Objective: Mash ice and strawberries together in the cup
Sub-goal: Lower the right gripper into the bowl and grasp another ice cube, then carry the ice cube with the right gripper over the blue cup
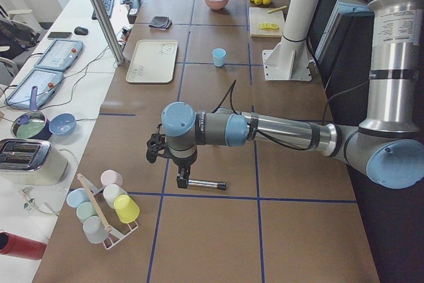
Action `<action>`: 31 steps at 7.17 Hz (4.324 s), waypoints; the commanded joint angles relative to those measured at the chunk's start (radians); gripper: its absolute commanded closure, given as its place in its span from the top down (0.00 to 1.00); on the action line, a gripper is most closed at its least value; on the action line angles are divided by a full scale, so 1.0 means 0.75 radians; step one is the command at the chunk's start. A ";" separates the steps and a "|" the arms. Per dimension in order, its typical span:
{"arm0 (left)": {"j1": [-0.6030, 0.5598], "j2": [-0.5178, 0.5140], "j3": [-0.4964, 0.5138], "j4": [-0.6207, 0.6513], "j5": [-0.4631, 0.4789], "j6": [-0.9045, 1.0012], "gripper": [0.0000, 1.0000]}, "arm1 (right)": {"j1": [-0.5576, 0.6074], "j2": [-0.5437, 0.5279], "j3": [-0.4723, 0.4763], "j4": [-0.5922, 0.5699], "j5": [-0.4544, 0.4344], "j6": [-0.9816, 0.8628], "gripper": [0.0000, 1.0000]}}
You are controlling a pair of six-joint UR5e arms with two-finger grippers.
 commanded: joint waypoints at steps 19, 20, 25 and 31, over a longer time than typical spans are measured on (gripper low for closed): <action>0.000 0.018 -0.041 0.010 0.000 -0.002 1.00 | -0.026 0.005 -0.051 -0.001 -0.006 0.018 0.00; 0.000 0.016 -0.039 0.010 0.000 -0.002 1.00 | -0.018 0.003 -0.022 -0.003 0.002 0.020 0.00; 0.000 0.033 -0.043 0.012 0.000 -0.002 1.00 | 0.036 0.271 0.295 -0.422 -0.006 0.020 0.00; 0.000 0.039 -0.043 0.012 0.000 -0.020 1.00 | -0.489 1.201 0.000 -1.021 -0.190 0.326 0.00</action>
